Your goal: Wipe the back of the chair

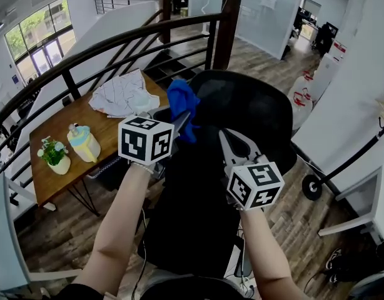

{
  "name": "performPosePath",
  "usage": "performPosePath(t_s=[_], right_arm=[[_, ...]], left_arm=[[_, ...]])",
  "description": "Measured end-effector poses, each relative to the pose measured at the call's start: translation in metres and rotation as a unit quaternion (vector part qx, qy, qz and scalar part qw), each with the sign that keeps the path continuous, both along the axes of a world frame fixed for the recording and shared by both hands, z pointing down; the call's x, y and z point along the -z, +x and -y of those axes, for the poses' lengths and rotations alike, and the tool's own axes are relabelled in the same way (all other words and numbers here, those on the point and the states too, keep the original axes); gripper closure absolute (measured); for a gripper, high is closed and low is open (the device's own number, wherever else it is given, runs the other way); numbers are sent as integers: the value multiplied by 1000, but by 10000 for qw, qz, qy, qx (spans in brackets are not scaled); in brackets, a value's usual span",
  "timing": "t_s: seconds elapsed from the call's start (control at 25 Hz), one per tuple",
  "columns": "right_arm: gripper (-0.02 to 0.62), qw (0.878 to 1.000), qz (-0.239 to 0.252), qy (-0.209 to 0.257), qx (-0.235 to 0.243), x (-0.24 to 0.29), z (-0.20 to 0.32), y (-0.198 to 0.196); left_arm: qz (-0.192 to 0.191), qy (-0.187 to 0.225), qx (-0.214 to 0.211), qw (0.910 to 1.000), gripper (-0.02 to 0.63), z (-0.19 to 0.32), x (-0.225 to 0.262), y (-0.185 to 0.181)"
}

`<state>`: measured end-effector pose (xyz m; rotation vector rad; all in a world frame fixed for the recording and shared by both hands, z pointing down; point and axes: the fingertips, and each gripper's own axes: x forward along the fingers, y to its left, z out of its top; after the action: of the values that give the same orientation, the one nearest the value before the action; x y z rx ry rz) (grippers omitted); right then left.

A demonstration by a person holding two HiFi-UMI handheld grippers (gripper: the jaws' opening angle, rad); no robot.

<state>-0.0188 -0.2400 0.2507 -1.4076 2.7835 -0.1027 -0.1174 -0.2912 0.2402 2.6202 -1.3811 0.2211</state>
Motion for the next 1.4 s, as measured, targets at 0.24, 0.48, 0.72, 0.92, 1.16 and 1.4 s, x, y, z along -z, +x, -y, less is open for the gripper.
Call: performPosePath(t_s=[0.24, 0.48, 0.72, 0.92, 1.16, 1.4], right_arm=[[566, 9996, 90, -38, -253, -5, -14, 20], [566, 9972, 195, -146, -709, -17, -29, 61], [566, 9916, 265, -325, -1224, -38, -50, 110], [566, 9810, 401, -549, -1817, -63, -70, 166], [566, 9682, 516, -792, -2315, -90, -87, 216], [566, 9562, 605, -1052, -2663, -115, -95, 247]], left_arm=[[-21, -21, -307, 9995, 495, -25, -8, 21], [137, -242, -984, 9948, 495, -47, -40, 83], [225, -591, -1724, 9830, 495, -70, -75, 152], [401, -846, -2299, 9687, 495, -91, -104, 212], [682, -1147, -2853, 9491, 495, -109, -141, 274], [761, -1365, -3191, 9347, 495, -111, -164, 318]])
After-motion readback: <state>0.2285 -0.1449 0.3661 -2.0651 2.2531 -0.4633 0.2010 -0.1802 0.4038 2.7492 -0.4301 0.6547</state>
